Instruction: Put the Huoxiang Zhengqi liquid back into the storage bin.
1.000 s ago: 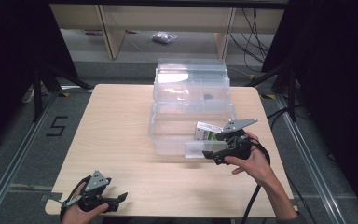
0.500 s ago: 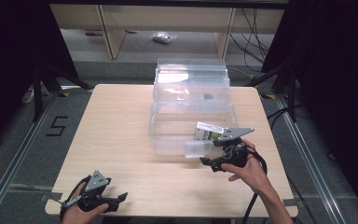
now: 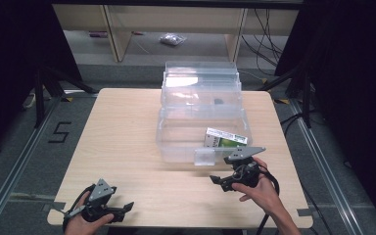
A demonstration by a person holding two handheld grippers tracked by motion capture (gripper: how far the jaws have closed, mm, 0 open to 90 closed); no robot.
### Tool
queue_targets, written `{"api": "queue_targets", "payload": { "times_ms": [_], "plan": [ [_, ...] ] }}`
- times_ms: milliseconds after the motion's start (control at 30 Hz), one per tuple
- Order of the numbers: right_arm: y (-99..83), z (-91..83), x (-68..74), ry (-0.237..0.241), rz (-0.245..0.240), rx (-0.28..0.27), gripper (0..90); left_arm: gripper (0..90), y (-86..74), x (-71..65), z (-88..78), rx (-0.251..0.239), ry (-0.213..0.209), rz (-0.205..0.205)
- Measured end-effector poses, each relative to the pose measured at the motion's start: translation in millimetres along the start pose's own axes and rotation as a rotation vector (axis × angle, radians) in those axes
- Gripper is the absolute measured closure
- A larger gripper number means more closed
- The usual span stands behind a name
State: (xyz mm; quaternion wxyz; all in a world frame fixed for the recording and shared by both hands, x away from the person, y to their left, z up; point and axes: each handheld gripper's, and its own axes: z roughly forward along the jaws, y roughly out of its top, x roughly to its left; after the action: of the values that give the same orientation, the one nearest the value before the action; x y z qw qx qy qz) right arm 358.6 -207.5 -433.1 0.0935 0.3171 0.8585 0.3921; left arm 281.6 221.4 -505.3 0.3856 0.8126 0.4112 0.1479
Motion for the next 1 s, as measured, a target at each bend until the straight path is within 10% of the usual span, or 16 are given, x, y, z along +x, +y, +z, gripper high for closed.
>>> {"api": "queue_targets", "payload": {
  "times_ms": [1000],
  "plan": [
    [-42.3,-3.5,1.0,-0.020,0.074,0.032,16.5,15.7,-0.2,-1.3,-0.2,-0.003,0.008,-0.004]
  ]
}}
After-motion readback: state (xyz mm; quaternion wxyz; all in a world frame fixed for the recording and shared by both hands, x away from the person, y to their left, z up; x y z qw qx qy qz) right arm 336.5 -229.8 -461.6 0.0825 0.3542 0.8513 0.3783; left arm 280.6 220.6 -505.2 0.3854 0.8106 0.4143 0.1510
